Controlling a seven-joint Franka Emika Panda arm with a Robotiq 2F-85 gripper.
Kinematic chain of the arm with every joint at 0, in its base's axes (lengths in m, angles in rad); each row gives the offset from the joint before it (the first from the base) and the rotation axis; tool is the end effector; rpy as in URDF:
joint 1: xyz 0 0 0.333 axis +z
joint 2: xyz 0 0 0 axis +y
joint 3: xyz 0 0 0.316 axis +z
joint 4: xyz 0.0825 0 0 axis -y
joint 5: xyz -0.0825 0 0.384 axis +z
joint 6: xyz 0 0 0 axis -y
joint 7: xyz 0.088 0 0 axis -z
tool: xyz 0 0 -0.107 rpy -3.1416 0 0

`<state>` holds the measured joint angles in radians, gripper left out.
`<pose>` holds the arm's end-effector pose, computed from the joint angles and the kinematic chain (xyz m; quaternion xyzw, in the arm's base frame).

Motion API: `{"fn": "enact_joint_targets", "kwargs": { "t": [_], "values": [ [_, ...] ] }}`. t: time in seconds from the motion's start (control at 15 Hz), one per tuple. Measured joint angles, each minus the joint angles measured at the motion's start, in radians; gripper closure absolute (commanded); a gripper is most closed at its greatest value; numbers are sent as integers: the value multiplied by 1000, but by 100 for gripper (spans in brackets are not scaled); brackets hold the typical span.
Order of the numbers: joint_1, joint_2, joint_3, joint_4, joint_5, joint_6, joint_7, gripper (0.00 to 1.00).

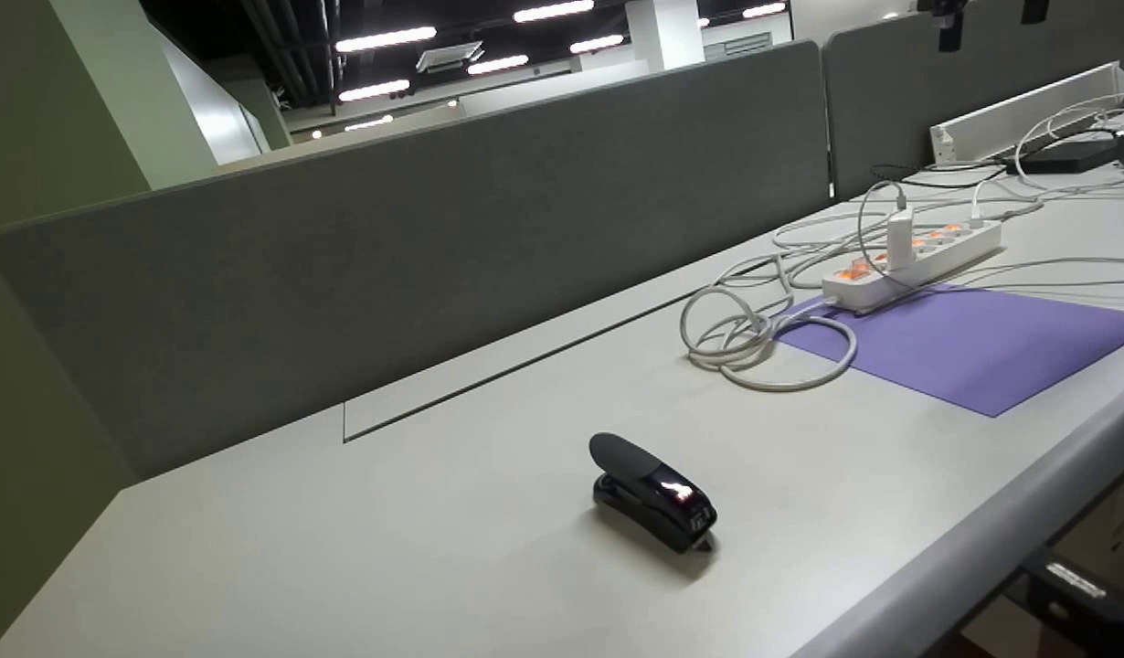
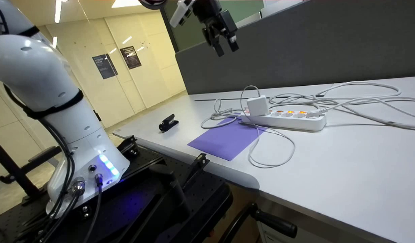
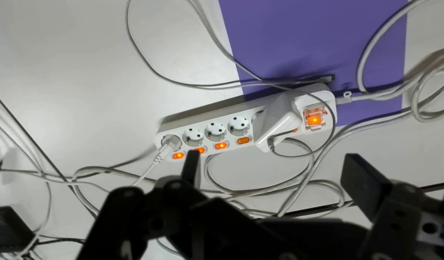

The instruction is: Turn off the second right switch on the adapter

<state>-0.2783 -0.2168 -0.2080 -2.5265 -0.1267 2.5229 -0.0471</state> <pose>0.4081 -0.2139 0.3736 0.9796 -0.1700 0.0961 0.0466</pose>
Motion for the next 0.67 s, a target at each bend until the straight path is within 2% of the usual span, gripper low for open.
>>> {"fn": "enact_joint_targets", "kwargs": {
  "t": [0.2,0.67],
  "values": [
    [28,69,-24,66,14,-10,-198,0],
    [29,84,-26,71,21,-13,-218,0]
  ]
}}
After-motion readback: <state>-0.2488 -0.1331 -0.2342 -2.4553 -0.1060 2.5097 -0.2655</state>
